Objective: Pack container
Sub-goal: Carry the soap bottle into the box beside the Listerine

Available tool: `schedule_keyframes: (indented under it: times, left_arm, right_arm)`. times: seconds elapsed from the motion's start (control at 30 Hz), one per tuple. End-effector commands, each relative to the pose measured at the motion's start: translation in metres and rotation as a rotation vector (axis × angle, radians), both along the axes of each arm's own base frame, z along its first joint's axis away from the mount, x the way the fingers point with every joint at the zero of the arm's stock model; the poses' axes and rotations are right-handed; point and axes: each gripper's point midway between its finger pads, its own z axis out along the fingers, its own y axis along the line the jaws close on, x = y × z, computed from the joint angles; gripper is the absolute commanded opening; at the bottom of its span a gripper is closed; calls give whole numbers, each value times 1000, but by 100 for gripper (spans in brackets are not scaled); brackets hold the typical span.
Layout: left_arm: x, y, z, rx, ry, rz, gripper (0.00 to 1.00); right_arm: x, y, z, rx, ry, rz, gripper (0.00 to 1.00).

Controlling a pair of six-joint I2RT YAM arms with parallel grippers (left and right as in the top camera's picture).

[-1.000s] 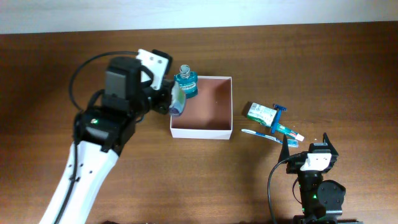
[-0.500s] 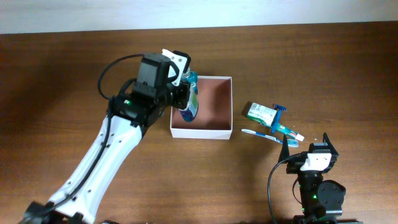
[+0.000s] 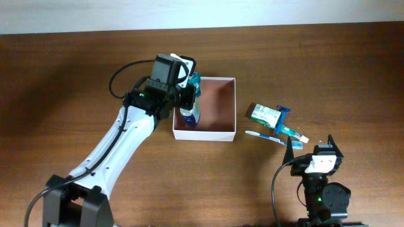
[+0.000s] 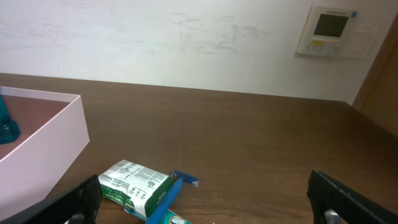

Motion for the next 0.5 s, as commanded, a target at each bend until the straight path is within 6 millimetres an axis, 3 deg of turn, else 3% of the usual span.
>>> schedule_keyframes:
  times: [0.0,0.47]
  left_arm:
    - [9,-5,18,-30,-42,10,17]
    - [11,8,14,67,-67,8,17]
  right_arm:
    - [0,-1,-3,0,6,-5,99]
    - [0,-1,-3,0,6,-5,98]
